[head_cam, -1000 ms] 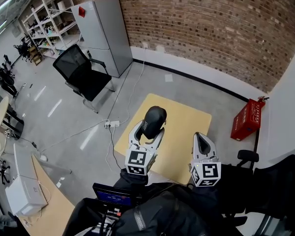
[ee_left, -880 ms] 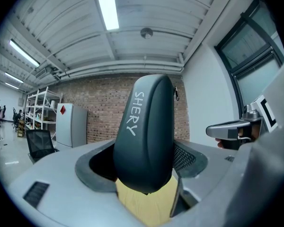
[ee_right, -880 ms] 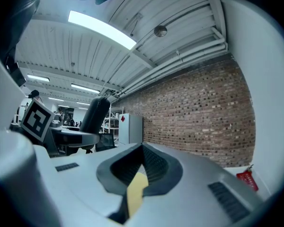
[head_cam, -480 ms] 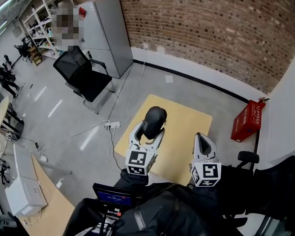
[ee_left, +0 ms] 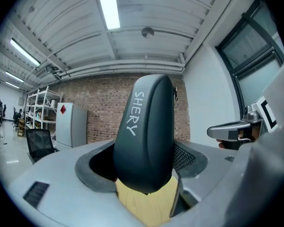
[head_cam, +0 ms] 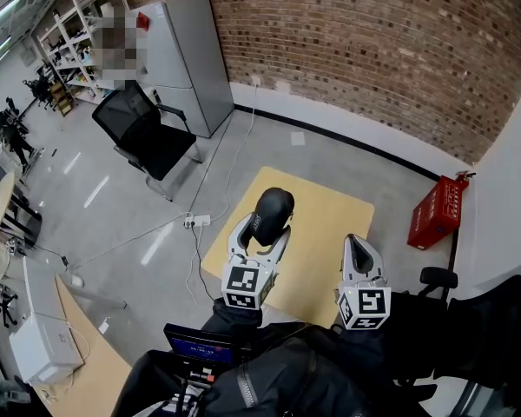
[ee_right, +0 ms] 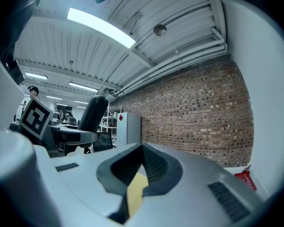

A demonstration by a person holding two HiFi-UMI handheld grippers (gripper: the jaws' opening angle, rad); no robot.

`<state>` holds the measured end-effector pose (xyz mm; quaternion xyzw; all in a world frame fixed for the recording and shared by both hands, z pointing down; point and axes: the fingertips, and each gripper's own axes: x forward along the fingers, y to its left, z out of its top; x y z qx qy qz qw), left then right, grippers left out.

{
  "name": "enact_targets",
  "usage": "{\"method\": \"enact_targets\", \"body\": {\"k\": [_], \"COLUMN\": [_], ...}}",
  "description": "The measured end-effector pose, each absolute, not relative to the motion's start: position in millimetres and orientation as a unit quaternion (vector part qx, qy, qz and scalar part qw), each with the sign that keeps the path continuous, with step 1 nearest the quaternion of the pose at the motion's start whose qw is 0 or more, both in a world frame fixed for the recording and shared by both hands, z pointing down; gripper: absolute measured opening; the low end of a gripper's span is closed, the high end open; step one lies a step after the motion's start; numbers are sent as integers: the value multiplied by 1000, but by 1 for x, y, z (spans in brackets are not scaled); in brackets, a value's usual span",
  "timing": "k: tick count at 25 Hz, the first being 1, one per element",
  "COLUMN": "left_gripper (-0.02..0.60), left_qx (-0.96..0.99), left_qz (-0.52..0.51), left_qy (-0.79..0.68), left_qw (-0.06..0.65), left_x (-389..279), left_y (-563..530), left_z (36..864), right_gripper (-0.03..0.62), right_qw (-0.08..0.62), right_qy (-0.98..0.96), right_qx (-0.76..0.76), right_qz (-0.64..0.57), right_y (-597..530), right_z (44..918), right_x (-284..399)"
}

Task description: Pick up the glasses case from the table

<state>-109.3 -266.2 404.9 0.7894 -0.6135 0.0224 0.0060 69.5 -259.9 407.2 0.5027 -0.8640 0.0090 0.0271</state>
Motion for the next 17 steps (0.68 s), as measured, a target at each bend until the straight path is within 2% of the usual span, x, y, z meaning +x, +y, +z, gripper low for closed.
{"method": "enact_targets", "body": {"k": [17], "left_gripper": [344], "left_qx": [789], "left_qz": [30], "left_qy": [-614], "left_qw": [11], "left_x": [-111], "left_y": [-280], "left_z": [412], "right_gripper": [3], "right_qw": [33], "right_qy": [-867], "right_qx": [498], "right_qz": [12], "right_y": [-273], "right_z": [413], "right_x": [66]}}
